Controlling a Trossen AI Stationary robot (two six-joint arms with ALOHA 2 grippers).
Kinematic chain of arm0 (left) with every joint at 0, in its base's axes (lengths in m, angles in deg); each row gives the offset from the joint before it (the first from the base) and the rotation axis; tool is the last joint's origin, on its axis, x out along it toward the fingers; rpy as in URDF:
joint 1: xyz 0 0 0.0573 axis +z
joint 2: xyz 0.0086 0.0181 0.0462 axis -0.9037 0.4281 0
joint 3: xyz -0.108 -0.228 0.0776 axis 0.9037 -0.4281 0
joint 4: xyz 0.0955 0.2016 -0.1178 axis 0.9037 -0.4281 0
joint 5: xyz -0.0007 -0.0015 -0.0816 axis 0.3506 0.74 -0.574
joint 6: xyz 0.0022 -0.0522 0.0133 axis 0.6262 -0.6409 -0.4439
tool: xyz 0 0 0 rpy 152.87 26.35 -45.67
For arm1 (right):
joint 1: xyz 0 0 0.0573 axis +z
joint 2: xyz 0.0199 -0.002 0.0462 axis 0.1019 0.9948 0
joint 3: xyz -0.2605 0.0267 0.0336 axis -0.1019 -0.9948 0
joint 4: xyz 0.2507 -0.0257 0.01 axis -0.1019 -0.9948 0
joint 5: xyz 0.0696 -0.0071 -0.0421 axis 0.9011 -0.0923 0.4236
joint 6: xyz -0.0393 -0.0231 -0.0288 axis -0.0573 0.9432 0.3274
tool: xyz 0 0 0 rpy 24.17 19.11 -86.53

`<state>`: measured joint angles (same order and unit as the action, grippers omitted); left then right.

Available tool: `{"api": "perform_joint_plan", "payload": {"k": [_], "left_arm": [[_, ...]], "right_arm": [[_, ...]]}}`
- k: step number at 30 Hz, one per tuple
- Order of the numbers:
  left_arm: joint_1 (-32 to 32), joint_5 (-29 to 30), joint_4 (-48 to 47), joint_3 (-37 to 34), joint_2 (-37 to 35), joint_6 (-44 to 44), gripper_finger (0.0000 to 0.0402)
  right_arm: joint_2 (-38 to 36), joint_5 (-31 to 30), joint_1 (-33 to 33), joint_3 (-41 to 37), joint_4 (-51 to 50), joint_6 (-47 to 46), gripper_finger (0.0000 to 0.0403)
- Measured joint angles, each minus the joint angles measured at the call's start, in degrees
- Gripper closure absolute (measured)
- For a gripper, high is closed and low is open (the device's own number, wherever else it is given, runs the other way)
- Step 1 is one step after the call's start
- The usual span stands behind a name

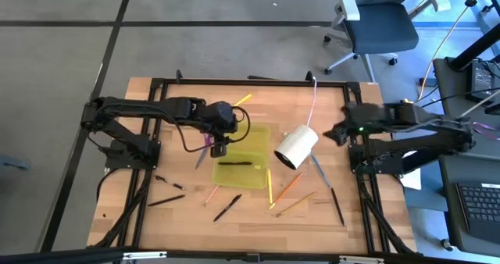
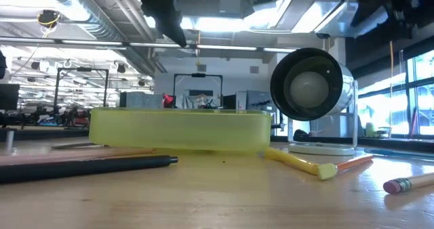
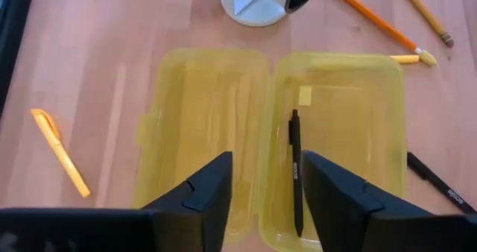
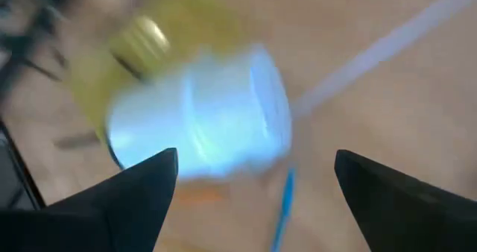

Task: Pick & place school supplies into a supply box
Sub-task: Put the blue pen into the yellow supply box

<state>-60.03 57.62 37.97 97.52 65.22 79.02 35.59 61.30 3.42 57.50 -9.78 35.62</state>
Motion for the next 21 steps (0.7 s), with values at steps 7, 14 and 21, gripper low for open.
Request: {"api": "perform_joint_plan", "payload": {"k": [7,14,21], "left_arm": [[0.0,0.03,-3.0,-0.02,0.33,3.89,0.0255],[0.0,0.0,-4.68,-0.02,0.33,4.02,0.0254],[0.0,0.0,-4.66,-0.02,0.33,4.02,0.0258]], "right_arm": [[13.81,8.24,10.79,0.73,-8.87,-12.44,0.0039],[22.33,2.1,21.95,0.73,-7.03,-19.65,0.0039],[29.7,-3.09,25.79,0.7,-6.7,-18.32,0.0039]]}}
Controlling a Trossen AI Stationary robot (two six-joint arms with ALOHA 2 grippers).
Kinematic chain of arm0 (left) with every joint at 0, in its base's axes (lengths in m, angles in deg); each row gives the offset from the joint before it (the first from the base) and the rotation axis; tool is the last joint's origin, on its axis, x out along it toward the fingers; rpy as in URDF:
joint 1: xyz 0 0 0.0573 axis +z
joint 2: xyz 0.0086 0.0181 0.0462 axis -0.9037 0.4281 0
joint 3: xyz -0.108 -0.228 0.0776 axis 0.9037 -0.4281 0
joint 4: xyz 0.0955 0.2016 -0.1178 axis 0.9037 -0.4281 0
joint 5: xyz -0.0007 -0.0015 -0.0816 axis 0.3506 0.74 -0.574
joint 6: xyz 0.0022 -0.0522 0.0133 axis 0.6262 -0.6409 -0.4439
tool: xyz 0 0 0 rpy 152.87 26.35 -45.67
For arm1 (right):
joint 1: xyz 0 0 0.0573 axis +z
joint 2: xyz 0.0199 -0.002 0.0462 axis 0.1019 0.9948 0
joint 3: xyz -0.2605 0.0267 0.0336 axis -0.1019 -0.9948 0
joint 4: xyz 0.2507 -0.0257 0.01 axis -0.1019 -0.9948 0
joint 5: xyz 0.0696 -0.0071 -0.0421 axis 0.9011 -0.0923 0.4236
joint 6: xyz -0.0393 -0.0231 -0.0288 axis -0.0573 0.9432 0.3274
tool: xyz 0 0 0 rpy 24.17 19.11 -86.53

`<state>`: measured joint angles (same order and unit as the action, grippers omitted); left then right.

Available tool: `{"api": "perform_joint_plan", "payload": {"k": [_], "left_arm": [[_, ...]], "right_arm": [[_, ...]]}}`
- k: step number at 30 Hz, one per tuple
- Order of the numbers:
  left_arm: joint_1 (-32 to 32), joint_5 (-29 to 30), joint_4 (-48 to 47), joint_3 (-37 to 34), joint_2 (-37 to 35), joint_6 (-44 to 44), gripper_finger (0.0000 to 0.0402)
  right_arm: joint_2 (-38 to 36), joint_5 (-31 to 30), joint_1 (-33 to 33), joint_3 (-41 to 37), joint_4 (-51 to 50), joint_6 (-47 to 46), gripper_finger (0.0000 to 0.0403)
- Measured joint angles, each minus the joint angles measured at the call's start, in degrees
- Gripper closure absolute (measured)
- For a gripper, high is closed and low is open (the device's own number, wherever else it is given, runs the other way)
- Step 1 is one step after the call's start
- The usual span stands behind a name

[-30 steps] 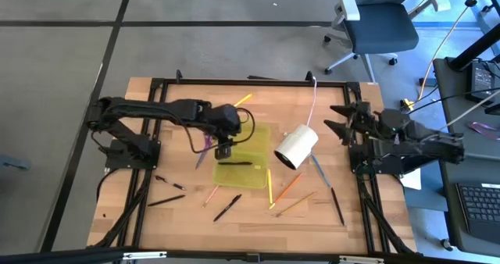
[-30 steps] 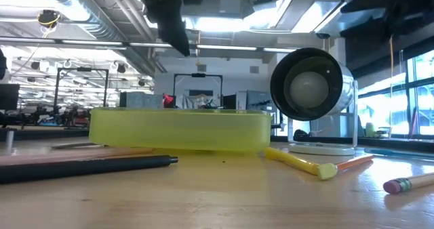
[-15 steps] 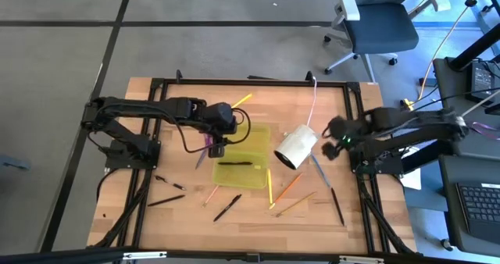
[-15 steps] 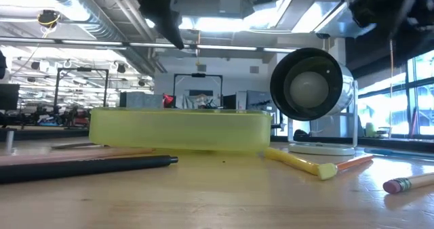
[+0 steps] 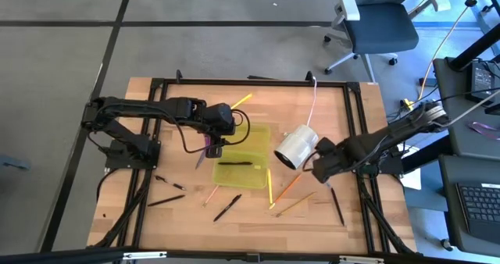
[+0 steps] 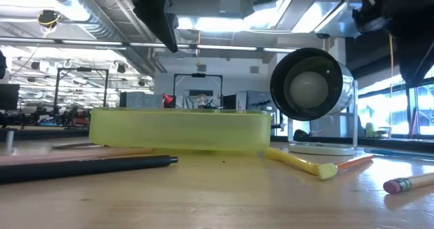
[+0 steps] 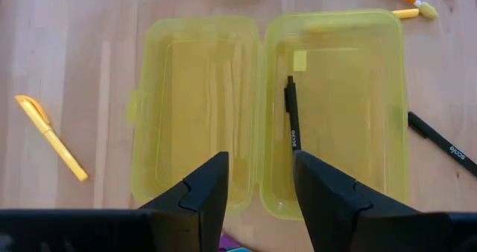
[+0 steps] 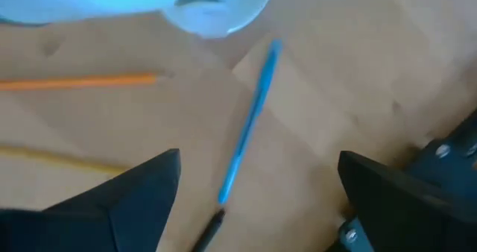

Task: Pick & place school supplies into a supply box
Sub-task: Put the blue pen into the yellow supply box

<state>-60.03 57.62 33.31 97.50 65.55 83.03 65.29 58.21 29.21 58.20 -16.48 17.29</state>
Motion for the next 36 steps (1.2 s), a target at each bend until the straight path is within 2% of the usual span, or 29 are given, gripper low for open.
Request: {"api": "perform_joint_plan", "payload": {"k": [5,13,17,22,26,36], "left_arm": [[0.0,0.0,0.0,0.0,0.0,0.0,0.0256],[0.0,0.0,0.04,0.0,0.0,0.0,0.0256],[0.0,-0.02,0.09,0.0,0.0,0.0,0.026],[0.0,-0.02,0.13,0.0,0.0,-0.11,0.026],[-0.02,-0.02,0.15,0.0,0.0,-0.46,0.026],[-0.02,-0.02,0.17,0.0,0.02,-0.52,0.026]], "right_arm": [[2.49,-5.08,1.19,-0.01,0.37,-1.32,0.0039],[-0.18,-6.73,3.49,-0.85,1.86,-1.63,0.0039],[-3.91,-8.2,4.14,-6.01,7.97,-2.64,0.0039],[-6.17,-12.45,4.35,-12.28,10.8,-4.96,0.0039],[-6.85,-12.81,4.32,-16.98,12.94,-7.56,0.0039],[-6.63,-12.92,4.32,-26.47,28.2,-5.86,0.0039]]}}
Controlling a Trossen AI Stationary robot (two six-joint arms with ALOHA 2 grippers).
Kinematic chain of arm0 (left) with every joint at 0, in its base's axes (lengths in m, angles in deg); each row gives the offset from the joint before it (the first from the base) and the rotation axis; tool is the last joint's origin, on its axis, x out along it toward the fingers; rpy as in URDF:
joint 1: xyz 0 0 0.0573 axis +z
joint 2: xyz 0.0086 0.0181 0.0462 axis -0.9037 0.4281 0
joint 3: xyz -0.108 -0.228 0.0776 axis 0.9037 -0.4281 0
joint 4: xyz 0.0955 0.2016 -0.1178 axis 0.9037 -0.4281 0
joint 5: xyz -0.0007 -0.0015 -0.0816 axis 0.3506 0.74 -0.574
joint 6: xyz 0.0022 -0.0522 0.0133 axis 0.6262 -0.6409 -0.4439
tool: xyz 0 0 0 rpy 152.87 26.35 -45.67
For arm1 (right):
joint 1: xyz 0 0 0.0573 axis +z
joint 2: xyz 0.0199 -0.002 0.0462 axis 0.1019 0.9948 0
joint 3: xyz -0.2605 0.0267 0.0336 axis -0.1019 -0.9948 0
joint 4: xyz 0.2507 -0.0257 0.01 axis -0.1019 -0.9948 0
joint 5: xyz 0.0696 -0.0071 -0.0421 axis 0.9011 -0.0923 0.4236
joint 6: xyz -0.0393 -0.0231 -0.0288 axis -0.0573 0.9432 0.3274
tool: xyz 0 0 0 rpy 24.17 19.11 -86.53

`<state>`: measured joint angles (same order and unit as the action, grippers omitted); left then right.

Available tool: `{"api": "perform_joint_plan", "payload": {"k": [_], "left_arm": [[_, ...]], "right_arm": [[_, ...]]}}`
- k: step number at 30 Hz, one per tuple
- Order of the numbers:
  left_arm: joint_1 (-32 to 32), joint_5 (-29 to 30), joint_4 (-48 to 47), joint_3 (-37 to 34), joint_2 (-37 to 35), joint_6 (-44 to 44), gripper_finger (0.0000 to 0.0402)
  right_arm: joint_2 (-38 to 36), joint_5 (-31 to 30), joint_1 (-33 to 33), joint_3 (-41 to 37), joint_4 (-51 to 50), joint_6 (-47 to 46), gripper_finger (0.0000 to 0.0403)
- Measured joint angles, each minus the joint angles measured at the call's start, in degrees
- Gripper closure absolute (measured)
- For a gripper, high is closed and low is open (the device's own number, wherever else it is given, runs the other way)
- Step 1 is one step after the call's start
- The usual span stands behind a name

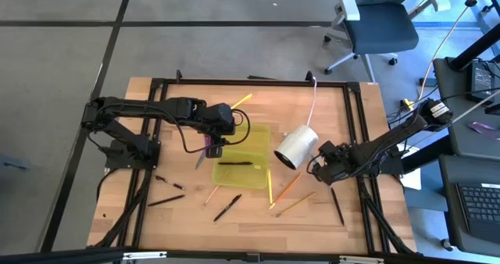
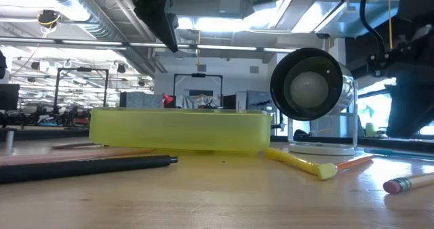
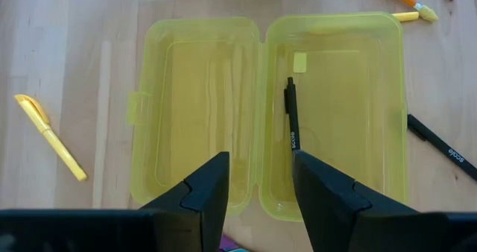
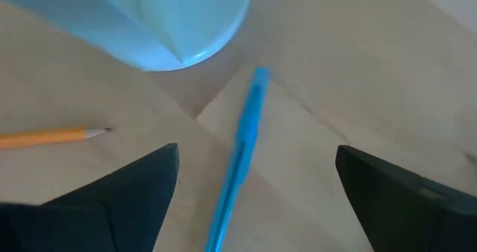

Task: Pick & place school supplies into a supply box
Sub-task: Put the blue pen into the yellow supply box

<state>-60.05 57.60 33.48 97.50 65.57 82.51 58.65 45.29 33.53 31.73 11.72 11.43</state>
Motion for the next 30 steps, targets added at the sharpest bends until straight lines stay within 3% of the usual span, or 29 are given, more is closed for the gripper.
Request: {"api": "perform_joint_plan", "payload": {"k": [10,30], "left_arm": [[0.0,0.0,0.02,0.0,0.0,0.02,0.026],[0.0,0.0,0.92,0.0,0.0,0.04,0.026]], "right_arm": [[0.0,-0.41,0.0,-1.02,5.86,9.3,0.0039],[0.39,-1.63,-0.21,-1.02,5.89,7.58,0.0039]]}}
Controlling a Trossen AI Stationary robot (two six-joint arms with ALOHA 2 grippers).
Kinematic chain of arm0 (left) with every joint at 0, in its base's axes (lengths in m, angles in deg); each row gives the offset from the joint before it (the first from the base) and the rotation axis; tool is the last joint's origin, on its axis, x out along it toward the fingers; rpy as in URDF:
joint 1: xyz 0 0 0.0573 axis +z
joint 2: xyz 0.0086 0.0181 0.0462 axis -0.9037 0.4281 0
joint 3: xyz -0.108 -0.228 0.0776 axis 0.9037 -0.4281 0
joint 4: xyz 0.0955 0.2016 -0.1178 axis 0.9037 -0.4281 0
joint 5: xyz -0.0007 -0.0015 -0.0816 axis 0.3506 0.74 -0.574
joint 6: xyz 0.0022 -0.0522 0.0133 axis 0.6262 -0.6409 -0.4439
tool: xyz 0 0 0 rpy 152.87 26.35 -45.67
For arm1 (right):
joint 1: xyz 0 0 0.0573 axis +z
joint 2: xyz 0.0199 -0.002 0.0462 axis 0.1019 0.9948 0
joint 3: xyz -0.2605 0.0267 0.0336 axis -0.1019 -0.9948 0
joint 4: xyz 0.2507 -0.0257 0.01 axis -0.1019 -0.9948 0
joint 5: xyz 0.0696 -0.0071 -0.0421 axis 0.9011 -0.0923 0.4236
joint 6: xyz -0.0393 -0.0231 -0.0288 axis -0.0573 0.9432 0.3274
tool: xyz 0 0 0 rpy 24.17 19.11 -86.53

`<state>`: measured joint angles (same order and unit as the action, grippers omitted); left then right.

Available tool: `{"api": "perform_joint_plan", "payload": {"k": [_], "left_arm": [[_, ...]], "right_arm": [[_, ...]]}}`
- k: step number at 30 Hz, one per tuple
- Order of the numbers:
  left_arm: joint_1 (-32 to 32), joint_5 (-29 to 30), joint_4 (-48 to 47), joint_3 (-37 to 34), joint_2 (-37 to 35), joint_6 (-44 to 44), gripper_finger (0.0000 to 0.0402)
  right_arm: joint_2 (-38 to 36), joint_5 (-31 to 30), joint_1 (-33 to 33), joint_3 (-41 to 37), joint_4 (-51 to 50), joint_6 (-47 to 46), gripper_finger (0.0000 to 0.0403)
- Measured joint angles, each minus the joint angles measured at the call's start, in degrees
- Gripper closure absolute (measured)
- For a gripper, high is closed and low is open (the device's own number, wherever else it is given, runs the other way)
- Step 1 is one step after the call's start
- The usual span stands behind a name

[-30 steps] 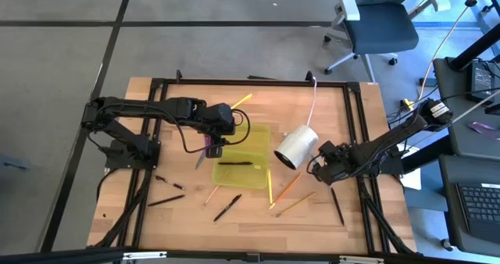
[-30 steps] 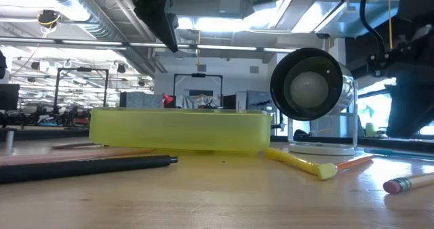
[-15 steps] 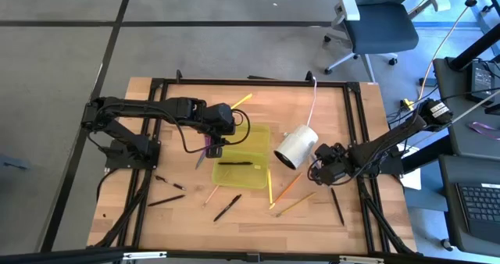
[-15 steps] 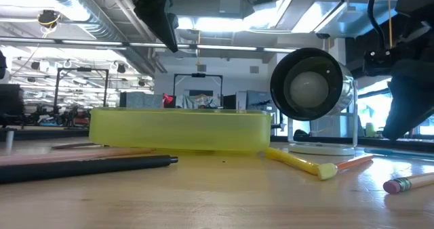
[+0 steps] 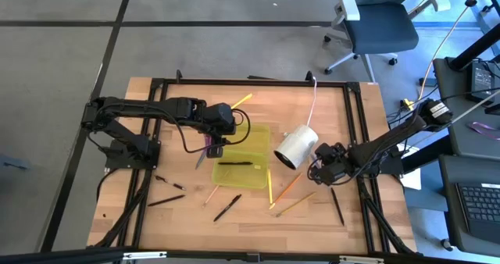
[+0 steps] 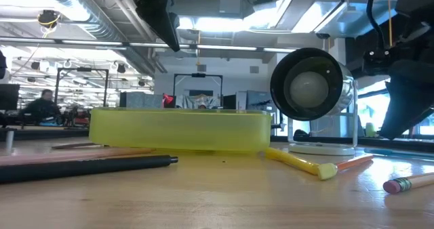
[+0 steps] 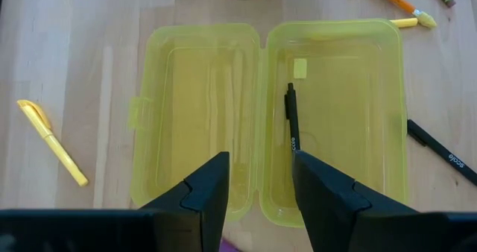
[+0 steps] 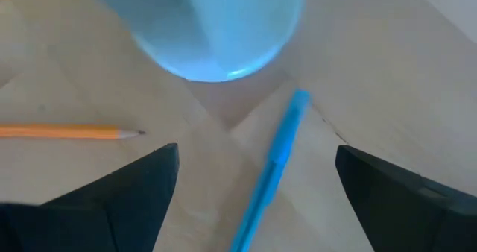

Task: Pick & place school supplies into a supply box
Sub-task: Put the blue pen into the yellow supply box

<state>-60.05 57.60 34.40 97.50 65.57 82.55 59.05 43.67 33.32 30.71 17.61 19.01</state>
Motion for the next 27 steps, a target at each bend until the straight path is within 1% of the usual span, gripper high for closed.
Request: {"api": "perform_joint_plan", "payload": {"k": [3,6,10,15,19,27], "left_arm": [[0.0,0.01,0.0,0.0,0.0,-0.02,0.026],[0.0,0.0,0.0,-0.02,0.02,-0.02,0.0261],[0.0,0.01,0.0,-0.02,0.02,-0.02,0.026],[0.0,0.02,0.0,-0.02,0.02,-0.07,0.026],[0.0,0.0,0.0,-0.02,0.02,-0.11,0.026],[0.0,0.0,0.0,-0.02,0.02,-0.13,0.0261]], "right_arm": [[1.09,0.01,-0.49,-0.04,-2.29,-3.12,0.004],[2.04,-0.17,-0.97,-0.95,-0.56,-3.34,0.0049],[2.71,-1.28,-1.7,-2.56,3.45,-3.26,0.0066],[2.93,-1.49,-2.22,-5.36,4.33,-4.98,0.0096],[2.82,-2.08,-2.2,-6.82,4.86,-4.91,0.0128],[2.86,-1.97,-2.24,-7.08,5.06,-1.84,0.0213]]}}
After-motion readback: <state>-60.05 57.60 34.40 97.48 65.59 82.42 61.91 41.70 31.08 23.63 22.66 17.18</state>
